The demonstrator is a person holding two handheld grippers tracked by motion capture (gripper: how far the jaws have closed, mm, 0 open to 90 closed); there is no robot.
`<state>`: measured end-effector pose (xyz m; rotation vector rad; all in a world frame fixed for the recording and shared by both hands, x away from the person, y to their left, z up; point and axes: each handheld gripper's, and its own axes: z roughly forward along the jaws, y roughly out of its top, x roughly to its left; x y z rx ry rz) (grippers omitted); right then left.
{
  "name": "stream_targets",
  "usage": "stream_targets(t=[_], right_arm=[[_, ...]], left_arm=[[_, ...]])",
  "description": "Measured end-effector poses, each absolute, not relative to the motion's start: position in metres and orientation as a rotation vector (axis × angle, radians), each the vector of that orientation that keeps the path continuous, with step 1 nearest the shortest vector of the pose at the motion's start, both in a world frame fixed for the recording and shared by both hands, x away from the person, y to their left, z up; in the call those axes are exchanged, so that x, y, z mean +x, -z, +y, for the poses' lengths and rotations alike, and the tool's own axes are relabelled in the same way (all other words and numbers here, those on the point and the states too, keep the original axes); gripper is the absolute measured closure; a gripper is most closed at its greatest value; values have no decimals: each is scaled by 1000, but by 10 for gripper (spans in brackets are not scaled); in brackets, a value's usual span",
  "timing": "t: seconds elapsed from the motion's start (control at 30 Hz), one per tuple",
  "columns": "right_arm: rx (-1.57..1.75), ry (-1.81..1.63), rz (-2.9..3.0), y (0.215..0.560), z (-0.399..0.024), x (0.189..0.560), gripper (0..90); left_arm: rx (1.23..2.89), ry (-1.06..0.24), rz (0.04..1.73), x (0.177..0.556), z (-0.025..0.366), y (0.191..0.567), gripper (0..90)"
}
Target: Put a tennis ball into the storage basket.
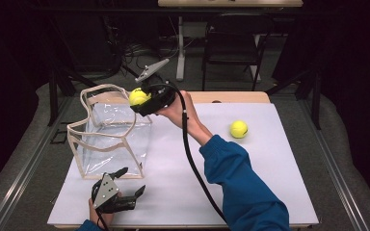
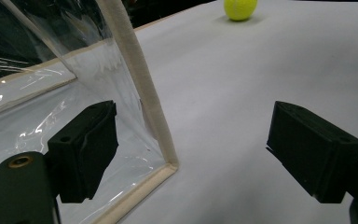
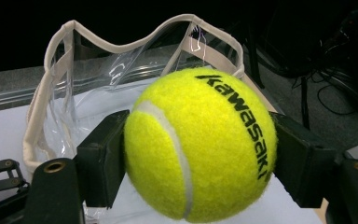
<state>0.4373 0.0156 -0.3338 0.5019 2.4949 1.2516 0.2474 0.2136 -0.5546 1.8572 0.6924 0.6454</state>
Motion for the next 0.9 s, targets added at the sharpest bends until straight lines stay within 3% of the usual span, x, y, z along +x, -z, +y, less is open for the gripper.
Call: stream_targets(t=[0.9], right_arm=[[457,-1249,2492,329,41,439,263]], left_arm=[[1849,-635,693,248,215,555,160]])
